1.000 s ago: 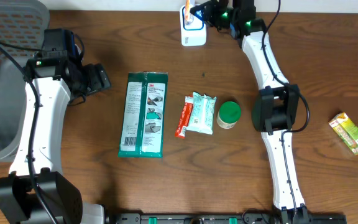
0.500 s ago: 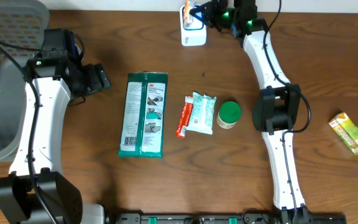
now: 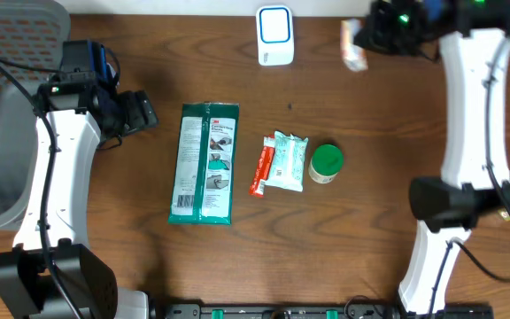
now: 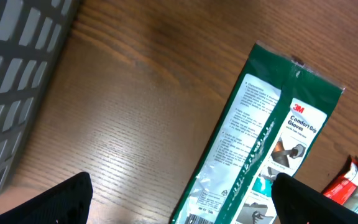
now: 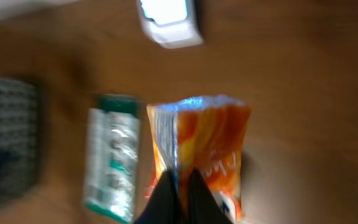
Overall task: Scan the item barcode
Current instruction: 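Carry the carton right and set it down at the table's right edge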
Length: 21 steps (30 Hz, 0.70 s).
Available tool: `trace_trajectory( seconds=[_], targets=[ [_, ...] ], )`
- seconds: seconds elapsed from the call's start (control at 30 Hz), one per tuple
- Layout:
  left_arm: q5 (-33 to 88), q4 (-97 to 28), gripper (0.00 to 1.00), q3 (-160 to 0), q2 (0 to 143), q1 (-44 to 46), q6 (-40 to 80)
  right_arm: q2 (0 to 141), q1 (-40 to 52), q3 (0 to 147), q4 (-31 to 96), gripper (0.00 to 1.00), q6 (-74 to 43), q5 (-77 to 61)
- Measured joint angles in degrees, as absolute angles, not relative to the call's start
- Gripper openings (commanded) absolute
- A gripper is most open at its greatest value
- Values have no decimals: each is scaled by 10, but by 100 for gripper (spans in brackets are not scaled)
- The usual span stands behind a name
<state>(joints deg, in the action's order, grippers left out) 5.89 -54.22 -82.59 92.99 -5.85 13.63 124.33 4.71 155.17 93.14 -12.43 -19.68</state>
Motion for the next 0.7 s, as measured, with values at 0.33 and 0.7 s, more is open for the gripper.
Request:
trace_trajectory(
  seconds=[0.33, 0.7],
  targets=[
    [59, -542, 92, -826, 930, -58, 136, 1256, 3, 1424, 948, 1, -114, 48],
    [59, -542, 93, -826, 930, -58, 136, 1266, -107, 1162, 779, 1, -128, 142]
  ],
)
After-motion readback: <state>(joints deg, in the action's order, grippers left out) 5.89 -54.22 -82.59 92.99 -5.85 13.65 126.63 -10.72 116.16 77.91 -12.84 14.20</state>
